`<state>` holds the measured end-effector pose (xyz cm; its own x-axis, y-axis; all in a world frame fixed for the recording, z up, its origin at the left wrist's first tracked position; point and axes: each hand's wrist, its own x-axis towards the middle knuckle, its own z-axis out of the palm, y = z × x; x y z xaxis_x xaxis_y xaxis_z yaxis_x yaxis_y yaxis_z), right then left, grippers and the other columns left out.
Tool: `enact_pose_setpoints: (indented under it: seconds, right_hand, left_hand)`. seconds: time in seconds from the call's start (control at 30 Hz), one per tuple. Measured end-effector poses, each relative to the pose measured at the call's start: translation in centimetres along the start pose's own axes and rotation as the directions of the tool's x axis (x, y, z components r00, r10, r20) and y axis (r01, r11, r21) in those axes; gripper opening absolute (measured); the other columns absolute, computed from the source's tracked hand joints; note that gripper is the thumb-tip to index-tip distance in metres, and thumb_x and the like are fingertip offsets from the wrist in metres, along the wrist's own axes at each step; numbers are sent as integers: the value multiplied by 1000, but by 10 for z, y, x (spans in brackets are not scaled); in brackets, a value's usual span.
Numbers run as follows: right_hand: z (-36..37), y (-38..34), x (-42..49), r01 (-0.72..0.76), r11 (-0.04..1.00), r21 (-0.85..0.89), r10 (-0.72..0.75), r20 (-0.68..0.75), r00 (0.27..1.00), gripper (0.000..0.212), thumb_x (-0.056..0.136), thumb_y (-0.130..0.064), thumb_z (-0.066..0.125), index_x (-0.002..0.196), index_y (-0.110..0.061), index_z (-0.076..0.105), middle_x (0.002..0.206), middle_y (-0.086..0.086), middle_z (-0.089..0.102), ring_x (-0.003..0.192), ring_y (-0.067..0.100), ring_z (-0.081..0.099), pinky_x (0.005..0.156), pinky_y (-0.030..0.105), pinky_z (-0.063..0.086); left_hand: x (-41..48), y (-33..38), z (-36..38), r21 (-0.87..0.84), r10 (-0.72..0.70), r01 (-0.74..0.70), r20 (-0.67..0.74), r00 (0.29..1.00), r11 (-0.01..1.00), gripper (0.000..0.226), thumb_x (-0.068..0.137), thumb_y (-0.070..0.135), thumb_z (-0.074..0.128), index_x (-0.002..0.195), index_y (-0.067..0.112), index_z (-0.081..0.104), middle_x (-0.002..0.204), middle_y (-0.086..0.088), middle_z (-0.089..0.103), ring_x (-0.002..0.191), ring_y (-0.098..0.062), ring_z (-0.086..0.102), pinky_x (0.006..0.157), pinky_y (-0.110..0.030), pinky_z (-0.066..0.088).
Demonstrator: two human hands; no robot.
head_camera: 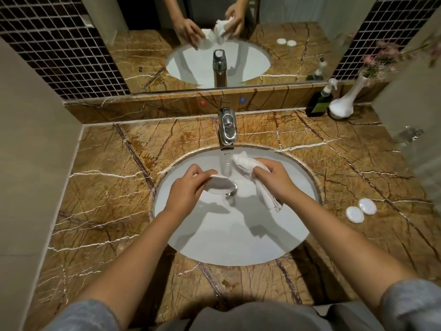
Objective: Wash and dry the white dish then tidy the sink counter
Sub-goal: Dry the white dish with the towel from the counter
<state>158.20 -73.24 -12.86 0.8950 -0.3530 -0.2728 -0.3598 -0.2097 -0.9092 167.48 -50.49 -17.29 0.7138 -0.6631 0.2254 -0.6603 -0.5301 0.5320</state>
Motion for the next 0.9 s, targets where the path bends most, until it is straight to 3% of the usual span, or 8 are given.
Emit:
enact_pose_setpoints:
  seconds: [0.1, 0.23, 0.4, 0.47, 0.57, 0.67, 0.8, 0.9]
  right_hand:
    - [7, -1, -10, 100, 992, -76, -93, 94, 991, 31, 73, -27, 55, 101, -33, 69, 99, 1, 68, 88, 8, 63, 75, 22, 48]
    - [-3, 20, -19, 167, 948, -272, -129, 152, 980, 28, 82, -21, 61, 101, -38, 72, 89, -4, 65, 88, 11, 59, 76, 33, 46]
    - [-6, -2, -5, 47, 999, 21, -49, 97, 994, 27, 73, -22, 54, 89, -35, 70, 92, -11, 70, 81, 2, 64, 64, 13, 49]
    - [0, -18, 4, 42, 998, 56, -52, 187, 981, 30, 70, -21, 52, 85, -38, 71, 89, -15, 70, 73, -5, 64, 61, 10, 50]
    - [8, -28, 14, 31, 999, 34, -40, 340, 939, 26, 67, -20, 54, 77, -35, 72, 82, -13, 68, 71, -1, 63, 65, 16, 51]
    - [10, -23, 22, -18, 999, -30, 29, 425, 905, 23, 64, -21, 56, 83, -22, 70, 86, -7, 64, 77, 7, 62, 70, 23, 48]
    - [12, -12, 25, -81, 991, -105, 121, 473, 872, 28, 68, -20, 55, 90, -10, 69, 86, 1, 64, 75, 11, 61, 66, 24, 48]
    - [9, 0, 20, -111, 972, -206, 192, 434, 880, 12, 70, -22, 54, 72, -11, 61, 72, 4, 53, 67, 17, 50, 66, 32, 39]
  left_hand:
    - [5, 11, -6, 20, 40, -39, -51, 998, 999, 31, 94, 13, 57, 122, 26, 62, 95, -2, 53, 63, -29, 55, 50, -38, 47]
    - [1, 11, -13, 90, 155, -152, -31, 987, 984, 37, 90, 4, 61, 121, 23, 63, 94, -7, 58, 55, -29, 54, 45, -38, 47]
    - [0, 23, -16, 175, 398, -389, -19, 917, 904, 56, 80, -4, 69, 123, 31, 57, 94, -4, 67, 65, -24, 64, 45, -35, 50]
    - [4, 34, -16, 227, 527, -501, -68, 847, 835, 42, 85, 4, 69, 118, 29, 64, 93, -3, 71, 78, -26, 66, 56, -34, 52]
    - [9, 44, -20, 319, 634, -573, -128, 763, 755, 29, 85, 9, 72, 109, 25, 74, 91, 3, 74, 91, -21, 58, 67, -33, 46]
    - [6, 44, -23, 343, 659, -600, -82, 747, 723, 28, 86, 8, 70, 109, 23, 74, 91, 3, 74, 88, -19, 53, 63, -32, 44]
    - [0, 43, -19, 268, 634, -611, -2, 773, 745, 26, 87, 5, 67, 108, 17, 74, 89, -3, 73, 77, -25, 64, 57, -33, 47]
    - [0, 42, -15, 249, 556, -532, -28, 831, 809, 27, 88, 3, 66, 109, 17, 73, 87, -4, 71, 75, -26, 64, 55, -32, 45]
